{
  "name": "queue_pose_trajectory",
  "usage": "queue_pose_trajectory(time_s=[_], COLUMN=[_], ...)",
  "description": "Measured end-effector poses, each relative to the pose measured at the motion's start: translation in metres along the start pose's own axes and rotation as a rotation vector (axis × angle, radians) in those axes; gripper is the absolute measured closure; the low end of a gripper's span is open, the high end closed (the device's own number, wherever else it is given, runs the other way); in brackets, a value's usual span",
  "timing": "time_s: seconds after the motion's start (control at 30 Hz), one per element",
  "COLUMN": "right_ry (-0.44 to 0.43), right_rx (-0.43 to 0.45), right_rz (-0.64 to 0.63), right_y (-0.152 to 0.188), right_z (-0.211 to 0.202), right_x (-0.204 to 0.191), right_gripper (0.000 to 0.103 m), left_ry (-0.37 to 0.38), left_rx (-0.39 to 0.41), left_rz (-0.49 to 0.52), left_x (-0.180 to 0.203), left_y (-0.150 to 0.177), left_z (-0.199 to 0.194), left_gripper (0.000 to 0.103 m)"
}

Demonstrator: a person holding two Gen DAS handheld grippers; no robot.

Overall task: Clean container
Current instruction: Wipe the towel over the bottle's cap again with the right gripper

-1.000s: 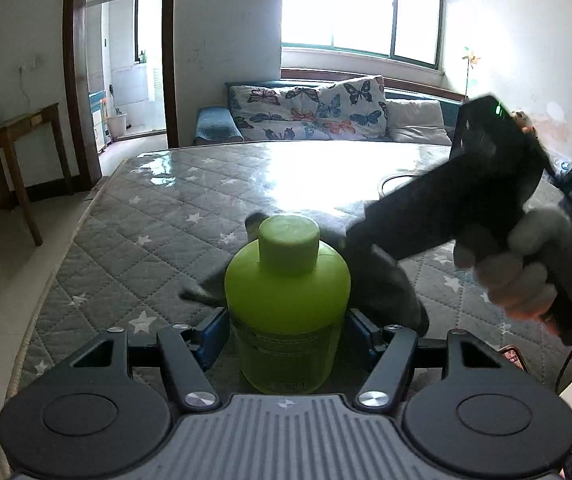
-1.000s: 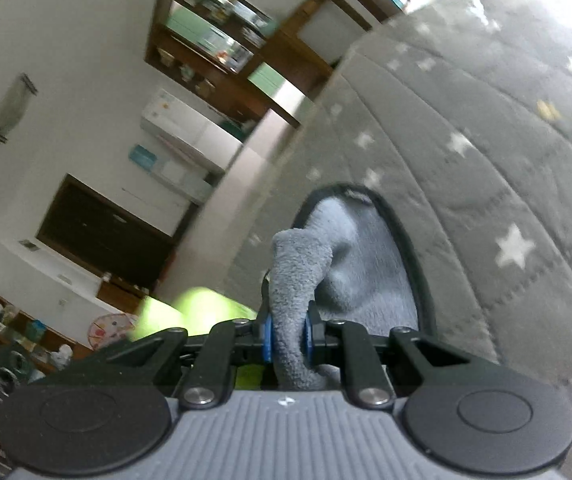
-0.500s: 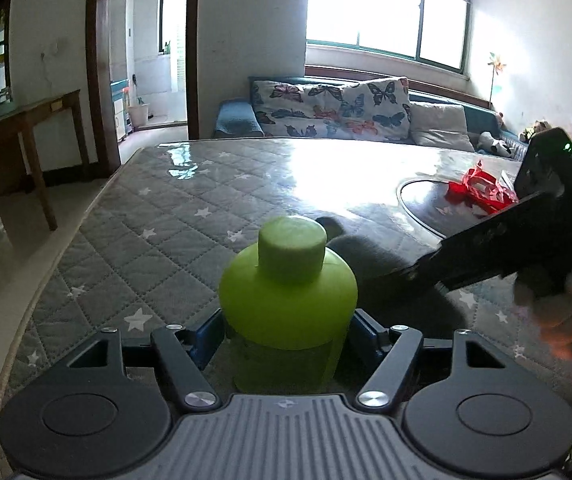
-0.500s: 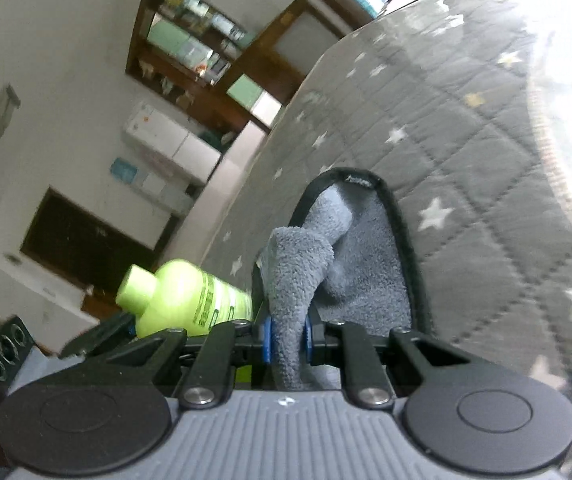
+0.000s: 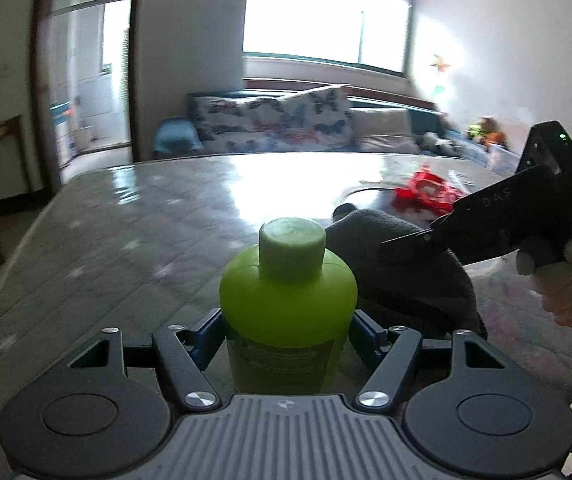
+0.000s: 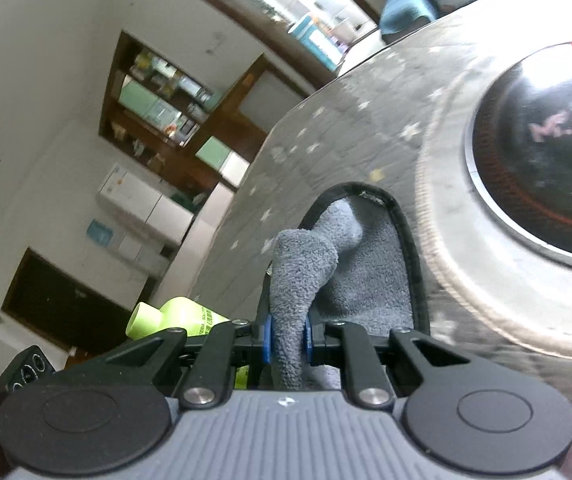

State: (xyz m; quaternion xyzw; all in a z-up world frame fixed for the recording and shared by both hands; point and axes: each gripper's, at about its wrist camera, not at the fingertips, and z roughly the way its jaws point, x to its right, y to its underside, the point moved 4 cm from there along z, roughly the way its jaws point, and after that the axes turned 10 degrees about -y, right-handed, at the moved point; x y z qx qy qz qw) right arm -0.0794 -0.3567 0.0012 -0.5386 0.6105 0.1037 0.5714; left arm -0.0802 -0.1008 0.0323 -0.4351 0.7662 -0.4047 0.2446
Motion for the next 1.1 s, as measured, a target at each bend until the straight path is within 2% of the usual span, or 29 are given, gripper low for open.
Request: queue_pose_trajectory(time_s=[0.2,0.3,0.5,0.63,0.8,1.1], right_ry=[0.013,-0.009,-0.094,-0.111,-0.101,-0.004], right_rx=[0.056,0.066,0.070,0.048,0.035,-0.044], right_rz=[0.030,0.023,-0.029,-0.056,-0.022,0.013], right_y=[-0.005,-0.009,-0.027,-0.032,-0.029,-0.011], right_z=[-0.016,-0.014,0.006,0.023,0.035,0.056], right_x=[0.012,0.009,-0.016,-0.027,-0.014,0.025], right_gripper=[0.089,0.089,0.089,0.089,0.089,0.089], left_ry=[0.094,0.100,0.067,0.043,0.038,0.014], left_rx=[0.024,0.015,0.003,-0.017,-0.034,-0.052], left_rz=[0.105,0.097,0.081,0.086,0.070,0.086], left_x=[0.023,0.022,0.022,0.022,0.022,0.028], left_y=[-0.007,-0.005,0.002,0.009,0.011,0.008], left_z=[0.014,0.013,0.005,0.003,0.002,0.007], left_gripper=[0.032,0.032,0.032,0.032,0.033,0.034])
